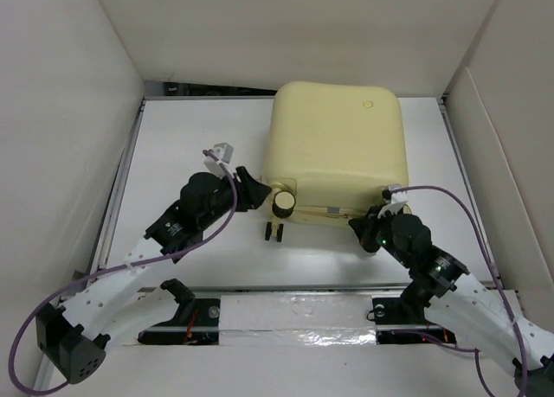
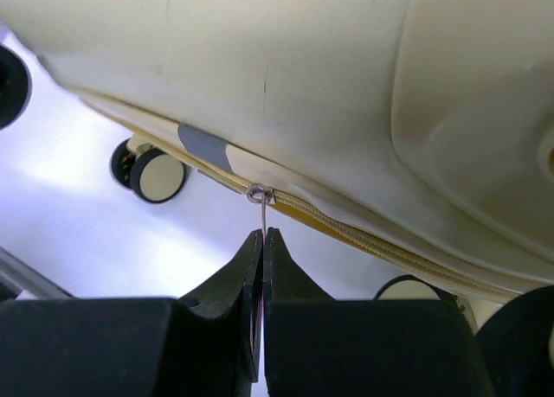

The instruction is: Pack the luggage

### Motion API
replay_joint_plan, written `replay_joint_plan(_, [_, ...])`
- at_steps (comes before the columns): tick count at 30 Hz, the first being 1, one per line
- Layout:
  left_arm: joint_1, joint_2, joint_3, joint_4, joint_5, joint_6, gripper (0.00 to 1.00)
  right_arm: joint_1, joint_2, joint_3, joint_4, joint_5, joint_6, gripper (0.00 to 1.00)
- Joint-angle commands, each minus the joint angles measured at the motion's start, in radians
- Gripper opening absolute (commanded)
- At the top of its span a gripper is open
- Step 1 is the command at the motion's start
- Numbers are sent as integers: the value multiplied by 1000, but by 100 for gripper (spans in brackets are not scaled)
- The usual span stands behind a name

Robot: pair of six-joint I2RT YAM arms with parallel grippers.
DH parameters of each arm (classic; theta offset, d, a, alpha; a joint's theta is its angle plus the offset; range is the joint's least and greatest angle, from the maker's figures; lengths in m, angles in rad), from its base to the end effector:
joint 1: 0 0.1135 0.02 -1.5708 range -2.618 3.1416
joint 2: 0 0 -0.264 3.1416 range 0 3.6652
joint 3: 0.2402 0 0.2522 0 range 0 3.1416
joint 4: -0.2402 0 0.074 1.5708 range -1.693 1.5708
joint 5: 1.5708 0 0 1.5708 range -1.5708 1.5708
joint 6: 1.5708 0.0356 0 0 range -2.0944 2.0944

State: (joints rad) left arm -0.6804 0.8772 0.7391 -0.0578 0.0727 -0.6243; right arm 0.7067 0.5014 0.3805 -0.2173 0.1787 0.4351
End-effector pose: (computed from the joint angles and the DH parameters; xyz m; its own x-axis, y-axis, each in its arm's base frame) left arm 0.1612 -0.1338 0.3209 -0.5219 -0.3276 -0.7876 0.4656 0.6642 -0.5848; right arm 0.1119 0.0872 0.2342 -0.4444 0.1660 -0.8803 -0.3574 0.8682 0.3442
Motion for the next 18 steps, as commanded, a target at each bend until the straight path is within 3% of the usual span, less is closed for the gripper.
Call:
replay_joint_plan(1, [38,-112,69,86,-257,75,0,-29,-58,32,-68,211,14,0])
replay_joint_plan(5, [27,-161,77,16,-326,81,0,-29,-29,35,-54,203,2,0])
replay_joint_plan(8, [10,-144,98,-2,-260,118,0,-29,14,28,14,154,-35,0])
replay_joint_plan(9, [10,-98,108,-14,-217,127,7,-29,44,23,35,127,-41,0])
replay_joint_plan(10, [10,-77,112,-14,-118,130,35,-29,61,20,71,76,-50,0])
replay_joint_plan(12, [10,-32,97,27,12,126,71,-20,95,18,99,47,-49,0])
replay_joint_plan(13, [10,-23,80,41,36,121,99,-19,120,14,123,48,-49,0])
replay_joint_plan(18, [10,29,72,50,101,147,99,7,152,6,180,51,-50,0])
